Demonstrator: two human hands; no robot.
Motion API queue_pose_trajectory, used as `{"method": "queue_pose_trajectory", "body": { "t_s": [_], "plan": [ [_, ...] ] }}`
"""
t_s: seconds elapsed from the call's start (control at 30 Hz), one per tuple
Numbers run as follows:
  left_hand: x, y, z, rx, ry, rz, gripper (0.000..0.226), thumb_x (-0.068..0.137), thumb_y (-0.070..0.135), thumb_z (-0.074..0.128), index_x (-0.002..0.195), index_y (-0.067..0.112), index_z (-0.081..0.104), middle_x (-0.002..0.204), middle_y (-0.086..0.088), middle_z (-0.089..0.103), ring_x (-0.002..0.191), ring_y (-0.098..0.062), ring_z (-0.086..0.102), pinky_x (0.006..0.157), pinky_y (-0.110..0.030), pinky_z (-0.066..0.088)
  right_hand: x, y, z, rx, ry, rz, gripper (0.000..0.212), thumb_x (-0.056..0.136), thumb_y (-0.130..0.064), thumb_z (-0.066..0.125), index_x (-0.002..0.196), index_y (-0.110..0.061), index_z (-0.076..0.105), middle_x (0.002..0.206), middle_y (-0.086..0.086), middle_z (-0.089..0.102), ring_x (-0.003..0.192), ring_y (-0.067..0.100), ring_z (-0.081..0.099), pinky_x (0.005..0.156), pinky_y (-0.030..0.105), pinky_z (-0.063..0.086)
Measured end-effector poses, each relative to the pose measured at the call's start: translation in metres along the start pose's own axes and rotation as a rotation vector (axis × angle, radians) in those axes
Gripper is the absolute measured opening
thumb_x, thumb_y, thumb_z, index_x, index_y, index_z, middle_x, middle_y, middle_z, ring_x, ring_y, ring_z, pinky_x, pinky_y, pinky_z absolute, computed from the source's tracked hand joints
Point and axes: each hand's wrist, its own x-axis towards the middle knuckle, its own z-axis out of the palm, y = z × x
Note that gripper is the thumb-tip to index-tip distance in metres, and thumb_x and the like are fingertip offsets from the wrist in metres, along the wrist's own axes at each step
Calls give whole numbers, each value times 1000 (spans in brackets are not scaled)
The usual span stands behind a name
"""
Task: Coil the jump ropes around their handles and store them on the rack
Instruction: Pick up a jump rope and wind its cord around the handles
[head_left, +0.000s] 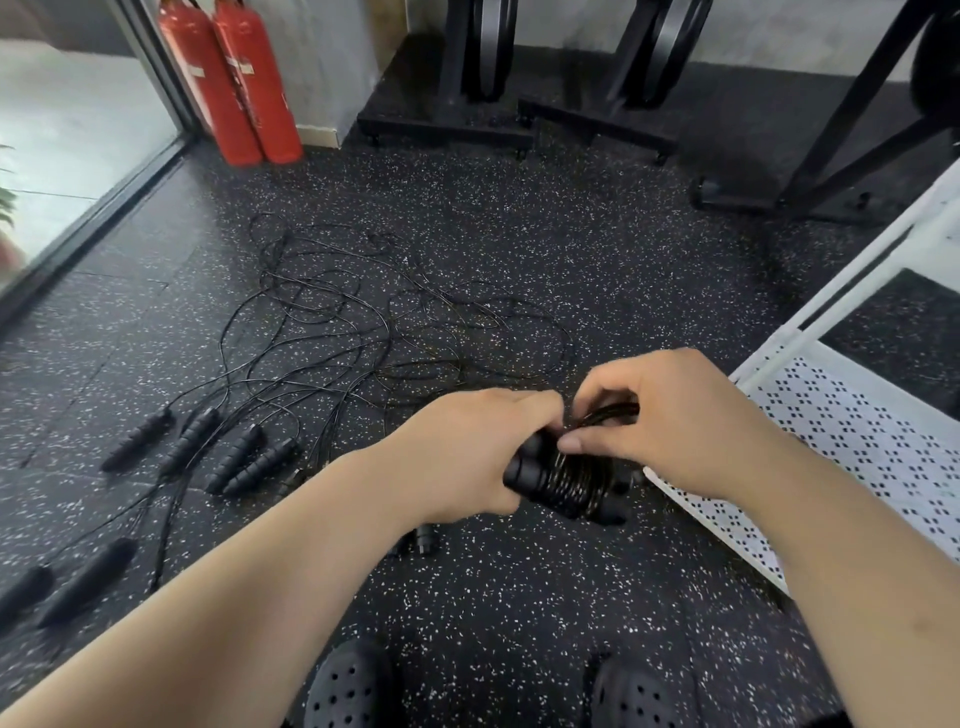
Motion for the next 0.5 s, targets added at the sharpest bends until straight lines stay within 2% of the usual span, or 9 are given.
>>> {"method": "queue_pose_trajectory", "body": {
  "t_s": [0.13, 0.2, 0.27, 0.33, 0.4, 0.47, 0.5],
  "plan": [
    [-4, 12, -5, -164, -32, 13, 57, 74, 18, 84, 111, 40, 46, 93, 19, 55, 88, -2, 53, 77, -31, 47, 5, 16, -9, 176, -144, 28, 30, 68, -56, 93, 86, -36, 80, 85, -15, 78, 81, 4, 72, 86, 41, 59],
    [-7, 17, -9, -305, -13, 0, 58, 74, 14, 85, 110, 39, 48, 88, 13, 62, 82, -7, 59, 72, -30, 50, 5, 22, -14, 306, -143, 5, 29, 68, -53, 89, 86, -32, 82, 86, -7, 79, 83, 11, 74, 87, 40, 59],
    [-9, 22, -15, -444, 31, -5, 59, 74, 12, 87, 111, 37, 48, 88, 8, 67, 78, -13, 61, 68, -28, 51, 5, 28, -17, 455, -113, -4, 27, 72, -47, 89, 87, -25, 82, 86, 5, 78, 80, 15, 71, 81, 35, 56],
    [-11, 27, -20, -545, 84, 7, 61, 74, 13, 90, 114, 31, 47, 95, 6, 70, 80, -17, 63, 73, -32, 54, 7, 32, -17, 566, -99, 47, 40, 76, -56, 90, 92, -20, 82, 86, 14, 74, 78, 16, 67, 73, 29, 54],
    [-11, 30, -22, -636, 141, 12, 62, 75, 12, 92, 115, 28, 47, 102, 5, 70, 88, -21, 66, 81, -40, 55, 7, 35, -13, 697, -153, 88, 49, 79, -62, 86, 95, -16, 80, 87, 11, 74, 78, 21, 68, 70, 33, 56],
    [-10, 29, -21, -709, 219, -9, 62, 76, 13, 92, 116, 28, 47, 106, 4, 68, 94, -25, 67, 84, -49, 56, 9, 36, -6, 786, -134, 168, 31, 100, -41, 73, 94, -11, 77, 86, 10, 73, 76, 26, 68, 73, 37, 57],
    [-9, 27, -20, -739, 259, -31, 62, 76, 13, 92, 117, 27, 47, 107, 4, 67, 95, -26, 67, 84, -51, 57, 9, 31, -1, 742, -116, 224, 25, 107, -25, 63, 90, -10, 74, 79, 6, 72, 72, 22, 67, 75, 29, 57]
  ]
}}
